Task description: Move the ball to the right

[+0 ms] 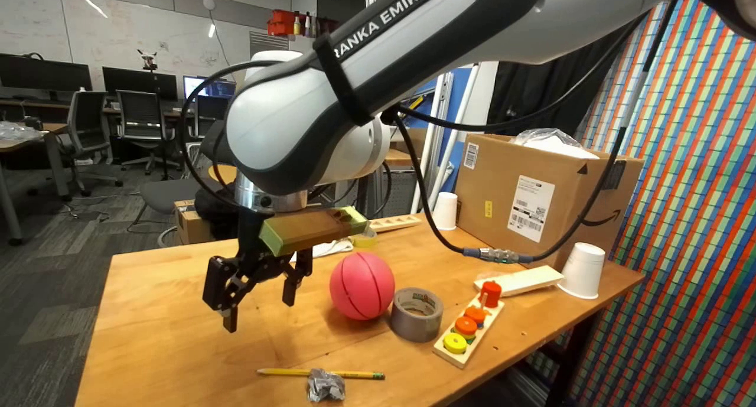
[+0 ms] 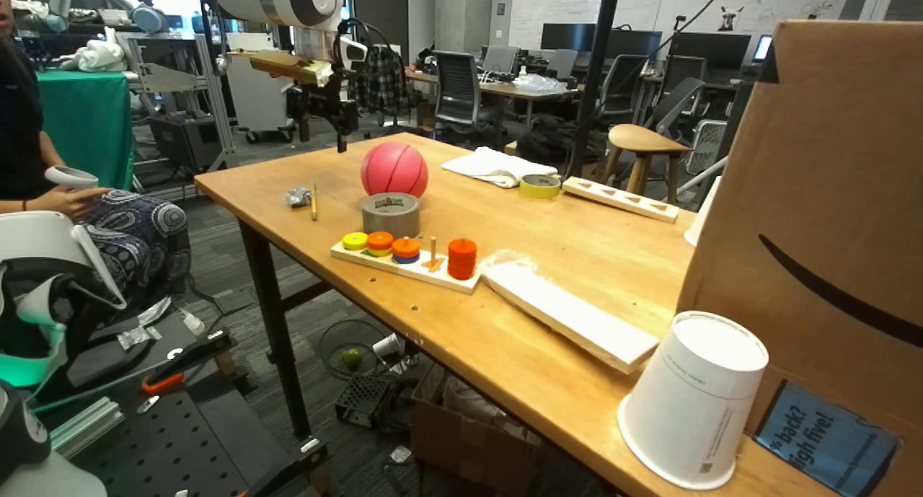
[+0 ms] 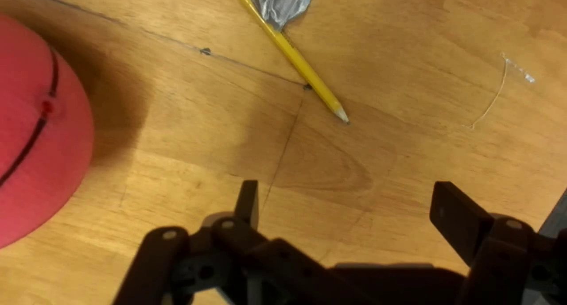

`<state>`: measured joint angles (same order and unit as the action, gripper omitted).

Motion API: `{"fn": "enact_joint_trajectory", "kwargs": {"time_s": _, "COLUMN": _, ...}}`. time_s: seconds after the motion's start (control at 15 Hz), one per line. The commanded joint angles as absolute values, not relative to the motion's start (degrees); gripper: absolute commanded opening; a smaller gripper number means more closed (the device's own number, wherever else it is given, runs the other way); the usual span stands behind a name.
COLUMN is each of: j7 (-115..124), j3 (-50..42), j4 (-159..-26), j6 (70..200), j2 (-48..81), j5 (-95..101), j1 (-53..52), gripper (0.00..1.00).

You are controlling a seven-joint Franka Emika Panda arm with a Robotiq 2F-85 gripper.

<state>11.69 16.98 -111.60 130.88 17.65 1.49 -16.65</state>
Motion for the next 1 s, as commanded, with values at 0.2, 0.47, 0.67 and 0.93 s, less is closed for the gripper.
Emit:
{"fn": "enact_joint_trajectory", "kwargs": {"time_s": 0.2, "j7": -2.0, "j3": 17.0, "j4": -112.6, "j6": 121.3, "j2": 16.0, "j5": -0.2, "j1": -16.3, "gripper": 1.00}}
{"fn": "enact_joint_trajectory", "kwargs": {"time_s": 0.47, "j7": -4.4, "j3": 16.5, "j4": -113.4, "j6": 122.2, "j2": 15.9, "j5": -0.2, "j1": -15.7, "gripper": 1.00}}
{"fn": "enact_joint_trajectory", "kwargs": {"time_s": 0.67, "j7": -5.4, "j3": 16.3, "j4": -113.4, "j6": 122.7, "j2": 16.3, "j5": -1.0, "j1": -15.0, "gripper": 1.00}}
{"fn": "enact_joint_trajectory", "kwargs": {"time_s": 0.93, "j7": -6.4, "j3": 15.7, "j4": -113.9, "j6": 123.1, "j2": 16.7, "j5": -2.5, "j1": -13.7, "gripper": 1.00}}
